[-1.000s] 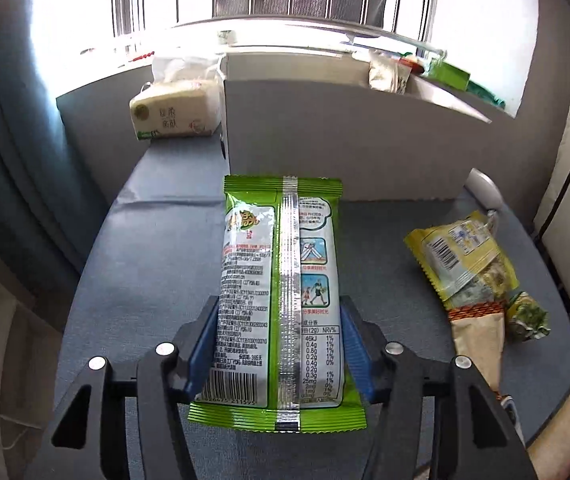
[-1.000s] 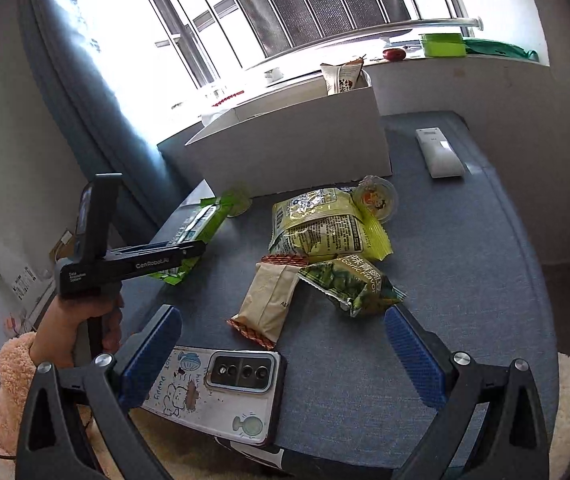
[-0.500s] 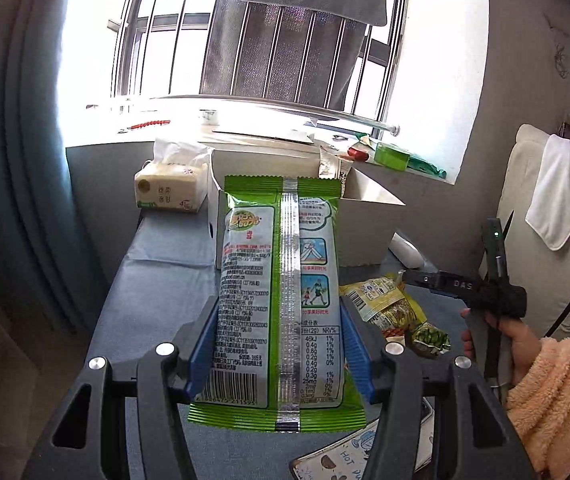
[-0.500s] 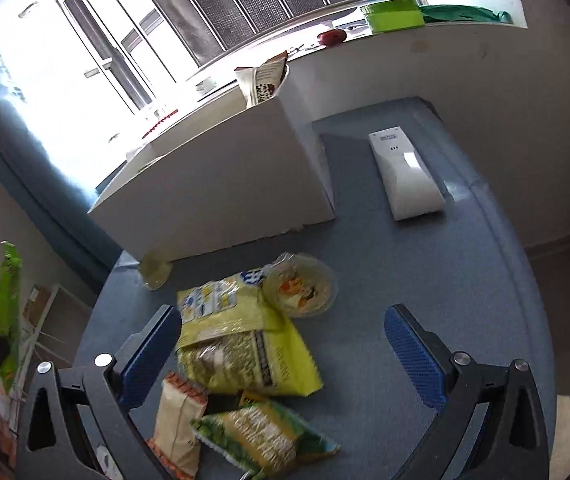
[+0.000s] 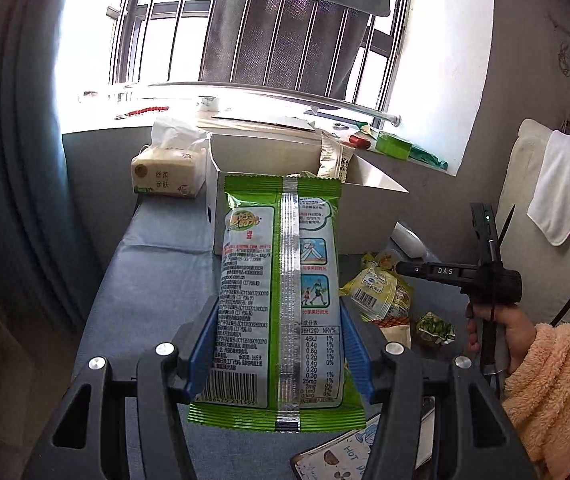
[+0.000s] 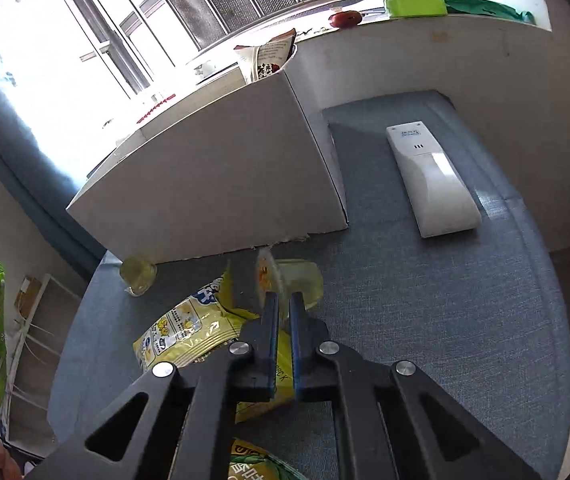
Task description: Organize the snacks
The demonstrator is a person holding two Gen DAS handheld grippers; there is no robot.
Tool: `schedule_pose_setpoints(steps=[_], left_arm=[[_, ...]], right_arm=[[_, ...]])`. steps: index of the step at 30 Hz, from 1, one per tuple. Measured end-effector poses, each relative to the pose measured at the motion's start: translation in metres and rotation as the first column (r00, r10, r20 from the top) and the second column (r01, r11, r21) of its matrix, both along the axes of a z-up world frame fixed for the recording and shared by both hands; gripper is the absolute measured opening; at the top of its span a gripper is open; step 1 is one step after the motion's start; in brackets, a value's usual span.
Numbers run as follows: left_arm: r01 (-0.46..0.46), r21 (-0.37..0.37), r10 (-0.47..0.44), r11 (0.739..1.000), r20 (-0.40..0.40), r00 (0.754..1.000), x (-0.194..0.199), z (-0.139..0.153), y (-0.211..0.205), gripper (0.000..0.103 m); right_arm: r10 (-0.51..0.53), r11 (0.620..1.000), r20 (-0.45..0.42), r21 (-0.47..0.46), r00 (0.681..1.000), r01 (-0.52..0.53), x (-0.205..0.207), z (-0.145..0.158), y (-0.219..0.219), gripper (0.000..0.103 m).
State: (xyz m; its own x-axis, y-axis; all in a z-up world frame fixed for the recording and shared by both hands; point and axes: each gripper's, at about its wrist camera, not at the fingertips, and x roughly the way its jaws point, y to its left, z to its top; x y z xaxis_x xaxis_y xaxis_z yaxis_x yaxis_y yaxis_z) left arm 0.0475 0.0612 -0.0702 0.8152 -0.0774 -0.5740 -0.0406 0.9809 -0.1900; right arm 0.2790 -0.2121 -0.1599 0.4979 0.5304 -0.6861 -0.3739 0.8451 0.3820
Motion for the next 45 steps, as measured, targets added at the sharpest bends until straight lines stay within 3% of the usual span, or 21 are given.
schedule_pose_setpoints(steps=[3, 4, 5, 7, 13, 15, 16, 17, 22, 31, 37, 45], left_arm=[[0.007, -0.001, -0.007, 1.0, 0.003, 1.0, 0.002, 0.001, -0.003, 0.061], [0.009, 0.001, -0.009, 1.0, 0.003, 1.0, 0.002, 0.001, -0.003, 0.061], [0.013, 0.002, -0.013, 1.0, 0.0, 1.0, 0.002, 0.001, -0.004, 0.061], [0.018, 0.004, -0.018, 1.0, 0.003, 1.0, 0.002, 0.002, -0.006, 0.061], [0.022, 0.017, -0.022, 1.0, 0.0, 1.0, 0.003, 0.002, -0.006, 0.061], [0.024, 0.015, -0.024, 1.0, -0.002, 1.0, 0.004, 0.002, -0.006, 0.061], [0.023, 0.018, -0.023, 1.0, -0.003, 1.0, 0.004, 0.001, -0.006, 0.061], [0.024, 0.02, -0.024, 1.0, -0.006, 1.0, 0.004, 0.001, -0.007, 0.061], [0.025, 0.023, -0.025, 0.999, -0.013, 1.0, 0.005, -0.001, -0.008, 0.061], [0.033, 0.011, -0.033, 0.999, 0.03, 0.999, 0.037, 0.017, 0.0, 0.061], [0.018, 0.002, -0.018, 1.0, 0.069, 0.997, 0.11, 0.05, 0.008, 0.061], [-0.032, 0.017, 0.032, 0.999, 0.006, 0.999, 0.227, 0.059, 0.02, 0.062]], right_arm=[[-0.021, 1.0, 0.009, -0.016, 1.0, 0.021, 0.003, 0.002, 0.003, 0.007], [-0.041, 0.999, 0.008, -0.028, 0.999, 0.042, 0.006, 0.002, 0.003, 0.024], [-0.057, 0.998, 0.014, -0.035, 0.998, 0.057, 0.008, 0.002, 0.003, 0.065], [-0.06, 0.998, 0.028, -0.002, 0.998, 0.06, 0.009, -0.001, 0.002, 0.097], [-0.021, 0.999, -0.007, -0.027, 1.0, 0.021, 0.023, -0.012, 0.012, 0.097], [0.008, 1.0, 0.0, -0.023, 1.0, -0.008, 0.027, -0.013, 0.015, 0.086], [0.028, 1.0, -0.013, -0.012, 1.0, -0.028, 0.03, -0.014, 0.016, 0.063], [0.057, 0.998, -0.045, 0.015, 0.997, -0.057, 0.035, -0.017, 0.017, 0.033], [0.109, 0.991, 0.01, -0.083, 0.994, -0.107, 0.033, -0.008, 0.03, 0.033], [0.105, 0.994, 0.19, 0.015, 0.976, -0.11, -0.011, 0.072, 0.014, 0.033], [0.091, 0.993, 0.264, 0.049, 0.96, -0.108, 0.001, 0.123, 0.022, 0.033], [0.071, 0.997, 0.198, -0.004, 0.978, -0.072, 0.072, 0.135, 0.054, 0.033]])
